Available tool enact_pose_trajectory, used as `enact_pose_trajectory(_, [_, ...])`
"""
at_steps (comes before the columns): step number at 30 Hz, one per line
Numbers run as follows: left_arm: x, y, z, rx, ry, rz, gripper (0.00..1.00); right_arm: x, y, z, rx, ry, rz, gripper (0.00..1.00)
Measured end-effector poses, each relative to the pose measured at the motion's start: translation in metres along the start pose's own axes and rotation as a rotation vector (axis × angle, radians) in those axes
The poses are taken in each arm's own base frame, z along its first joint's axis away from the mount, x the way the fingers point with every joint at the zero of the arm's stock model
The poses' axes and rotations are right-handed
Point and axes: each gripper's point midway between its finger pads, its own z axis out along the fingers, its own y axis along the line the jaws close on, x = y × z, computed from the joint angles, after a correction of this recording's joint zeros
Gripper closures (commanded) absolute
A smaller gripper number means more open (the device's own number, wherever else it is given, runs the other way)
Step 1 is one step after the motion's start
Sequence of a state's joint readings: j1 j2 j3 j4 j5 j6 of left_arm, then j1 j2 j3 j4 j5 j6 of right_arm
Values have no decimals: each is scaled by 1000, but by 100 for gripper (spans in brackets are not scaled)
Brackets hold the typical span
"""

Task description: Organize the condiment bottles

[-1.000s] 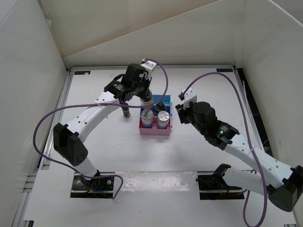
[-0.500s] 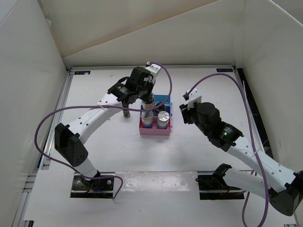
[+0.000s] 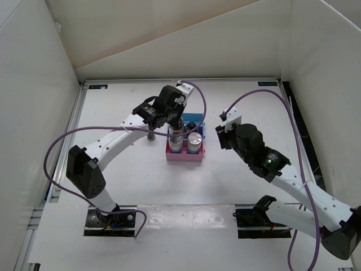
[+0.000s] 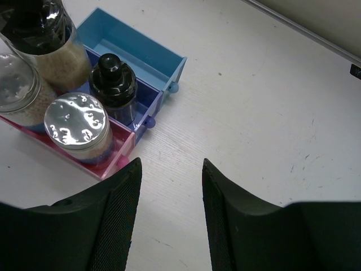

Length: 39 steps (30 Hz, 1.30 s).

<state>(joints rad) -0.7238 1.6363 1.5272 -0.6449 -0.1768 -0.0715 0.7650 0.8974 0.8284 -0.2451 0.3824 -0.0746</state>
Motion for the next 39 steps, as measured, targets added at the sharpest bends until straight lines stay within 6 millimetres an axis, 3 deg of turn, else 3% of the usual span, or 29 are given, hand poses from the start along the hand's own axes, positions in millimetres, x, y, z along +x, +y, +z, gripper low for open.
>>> enact_pose_trajectory(12, [4, 4, 17, -10, 12, -13, 100, 5, -6, 1, 9, 10, 18, 50])
enact_pose_trajectory(20, [17, 11, 34, -21, 60, -33, 100, 8, -11, 5, 10, 25, 36, 50])
enact_pose_trajectory(39, [36, 7, 60, 0, 121, -58, 100, 22, -18, 11, 8, 60, 59, 50])
